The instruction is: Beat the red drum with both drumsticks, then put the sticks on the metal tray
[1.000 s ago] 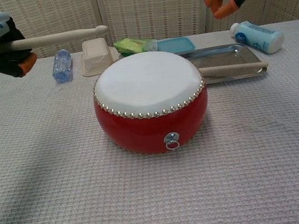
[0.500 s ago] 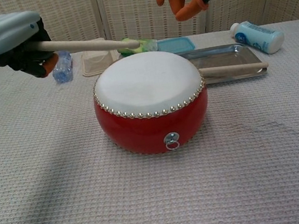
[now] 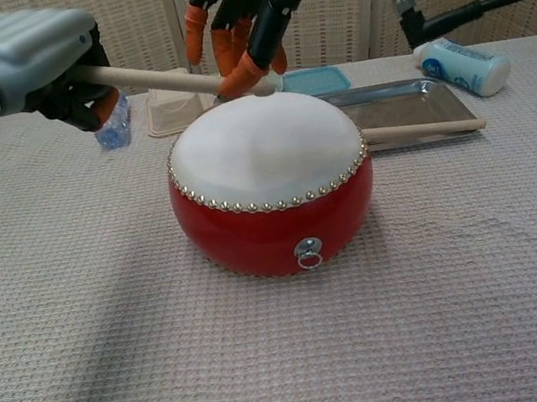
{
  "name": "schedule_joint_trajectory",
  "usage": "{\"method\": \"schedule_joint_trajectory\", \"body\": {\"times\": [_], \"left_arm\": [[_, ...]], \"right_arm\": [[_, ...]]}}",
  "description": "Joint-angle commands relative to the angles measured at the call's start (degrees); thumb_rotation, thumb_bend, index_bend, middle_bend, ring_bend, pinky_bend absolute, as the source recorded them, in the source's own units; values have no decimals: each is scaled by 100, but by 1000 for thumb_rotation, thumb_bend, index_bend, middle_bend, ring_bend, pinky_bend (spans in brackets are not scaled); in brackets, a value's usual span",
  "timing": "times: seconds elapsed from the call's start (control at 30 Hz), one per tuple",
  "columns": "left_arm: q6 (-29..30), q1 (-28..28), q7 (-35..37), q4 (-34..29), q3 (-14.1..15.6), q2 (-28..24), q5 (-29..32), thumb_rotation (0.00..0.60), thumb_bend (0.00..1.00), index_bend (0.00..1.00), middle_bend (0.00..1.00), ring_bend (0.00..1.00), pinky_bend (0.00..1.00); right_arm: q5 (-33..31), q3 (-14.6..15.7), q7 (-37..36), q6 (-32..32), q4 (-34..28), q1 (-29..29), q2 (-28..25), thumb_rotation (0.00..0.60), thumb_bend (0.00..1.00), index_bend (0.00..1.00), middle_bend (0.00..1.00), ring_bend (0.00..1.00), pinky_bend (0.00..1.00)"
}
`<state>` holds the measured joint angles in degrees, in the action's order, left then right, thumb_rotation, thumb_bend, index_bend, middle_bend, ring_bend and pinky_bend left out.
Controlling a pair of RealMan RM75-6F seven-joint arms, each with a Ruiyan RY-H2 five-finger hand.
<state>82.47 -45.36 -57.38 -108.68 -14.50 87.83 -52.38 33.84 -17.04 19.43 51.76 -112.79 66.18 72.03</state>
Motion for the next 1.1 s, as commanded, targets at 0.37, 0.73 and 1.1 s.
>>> {"method": "schedule_joint_trajectory", "body": {"times": [0.37,0.73,1.1], "left_arm": [[88,-170,-321,75,-10,205,34,600,647,1000,1000,1000,1000],[128,-230,-420,91,1,258,5,600,647,1000,1000,1000,1000],[166,-264,-516,79,44,280,-58,600,647,1000,1000,1000,1000]], "right_arm": [[-1068,-183,630,452,179,715,465,600,154,435,507,361,568],[-1339,-223,723,545,349,890,654,600,154,475,507,376,568],[-1372,-221,747,597,376,915,714,600,154,501,507,398,569]]}}
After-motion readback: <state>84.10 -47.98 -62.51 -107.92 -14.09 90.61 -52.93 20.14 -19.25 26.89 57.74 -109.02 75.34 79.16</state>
